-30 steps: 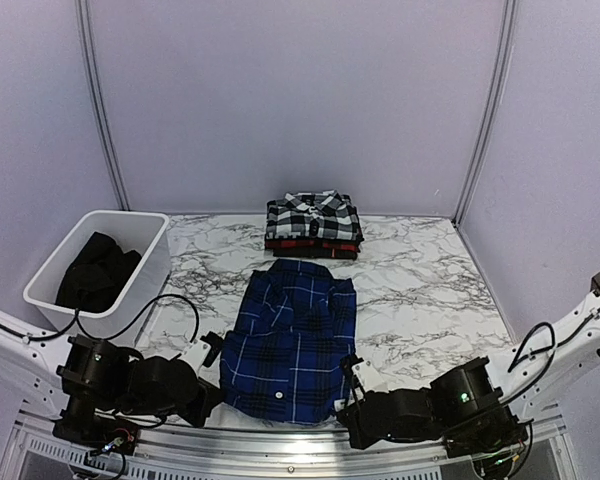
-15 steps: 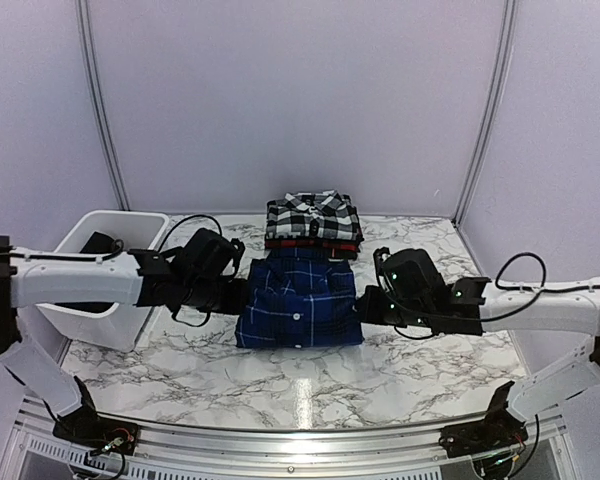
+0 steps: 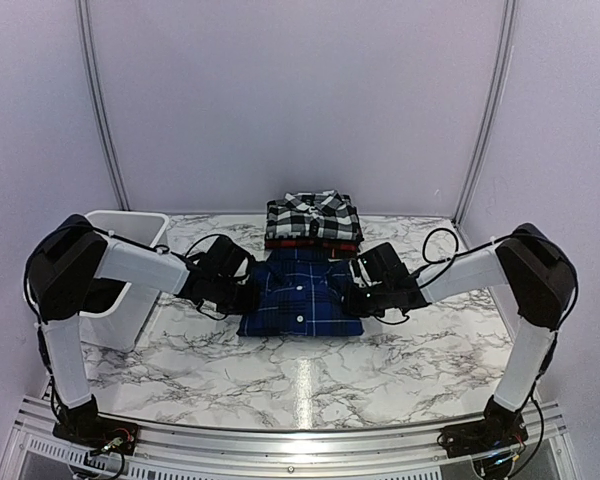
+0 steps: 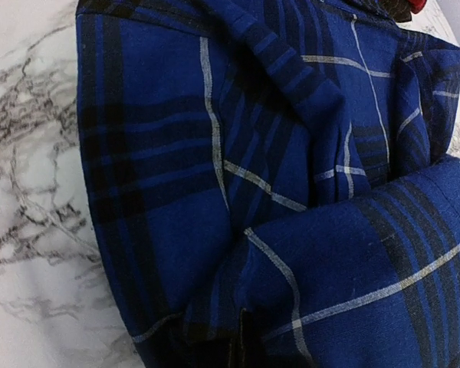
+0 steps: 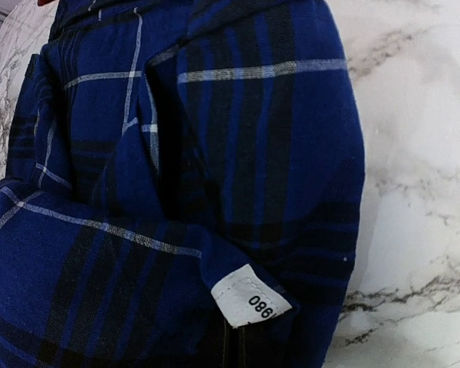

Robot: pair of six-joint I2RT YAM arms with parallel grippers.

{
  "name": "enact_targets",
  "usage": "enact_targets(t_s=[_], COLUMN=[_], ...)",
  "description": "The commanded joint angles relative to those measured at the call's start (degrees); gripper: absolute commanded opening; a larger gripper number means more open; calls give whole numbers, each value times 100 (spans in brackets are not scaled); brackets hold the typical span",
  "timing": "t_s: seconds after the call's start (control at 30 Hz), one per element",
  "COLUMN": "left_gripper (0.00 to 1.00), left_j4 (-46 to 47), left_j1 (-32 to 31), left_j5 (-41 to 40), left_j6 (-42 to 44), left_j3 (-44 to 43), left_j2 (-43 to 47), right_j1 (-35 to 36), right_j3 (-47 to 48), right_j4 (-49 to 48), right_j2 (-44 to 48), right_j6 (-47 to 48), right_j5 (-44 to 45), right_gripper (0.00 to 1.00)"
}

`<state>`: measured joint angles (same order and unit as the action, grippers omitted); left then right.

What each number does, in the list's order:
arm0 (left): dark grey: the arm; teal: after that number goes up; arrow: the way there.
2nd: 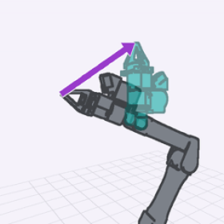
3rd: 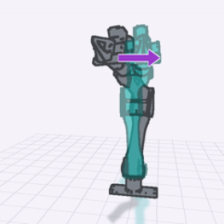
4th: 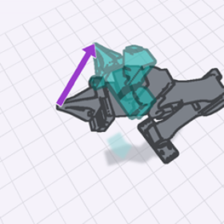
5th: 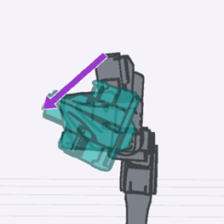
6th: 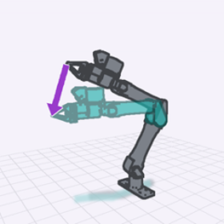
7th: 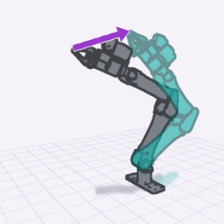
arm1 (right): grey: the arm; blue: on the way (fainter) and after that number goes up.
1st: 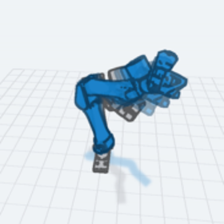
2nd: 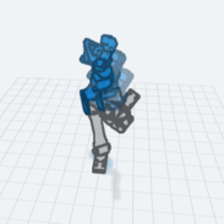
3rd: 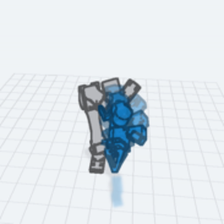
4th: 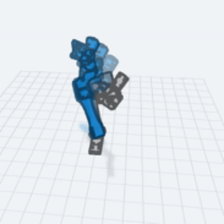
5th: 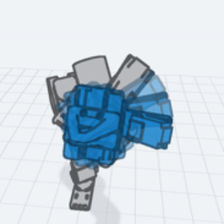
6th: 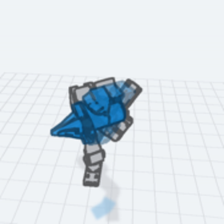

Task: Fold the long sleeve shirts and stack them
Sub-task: Fold the 2/3-rectangle-folded shirt at the center of the board.

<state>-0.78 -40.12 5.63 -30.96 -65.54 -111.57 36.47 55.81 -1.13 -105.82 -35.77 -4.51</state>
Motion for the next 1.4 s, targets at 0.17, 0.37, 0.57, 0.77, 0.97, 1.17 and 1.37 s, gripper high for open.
enact_targets(t_s=[0.17, 0.37, 0.57, 0.77, 0.97, 1.17, 1.37], left_gripper=[0, 0, 0, 0, 0, 0, 0], left_j4=[1002, 477, -457, -683, -713, -756, -762], left_j1=[-1080, -1993, -2005, -1707, -1115, -512, 137], left_j5=[-77, -880, -1445, -1370, -1056, -706, -277], left_j6=[-1322, -2037, -1638, -1171, -674, -337, -103], left_j3=[2084, 2764, 2284, 1661, 959, 206, -632], left_j2=[1395, 2627, 3287, 2982, 2532, 1766, 846], right_j1=[1163, 2273, 2321, 2000, 1161, 360, -283], right_j3=[-1640, -2237, -1586, -868, -363, 389, 1569], right_j4=[32, 750, 1769, 2089, 1729, 1354, 1222], right_j2=[1332, 2503, 3490, 3374, 2910, 1939, 673], right_j6=[-987, -1912, -1754, -1199, -424, 179, 622], right_j5=[-167, 406, 1494, 1863, 1470, 1024, 697], right_gripper=[0, 0, 0, 0, 0, 0, 0])
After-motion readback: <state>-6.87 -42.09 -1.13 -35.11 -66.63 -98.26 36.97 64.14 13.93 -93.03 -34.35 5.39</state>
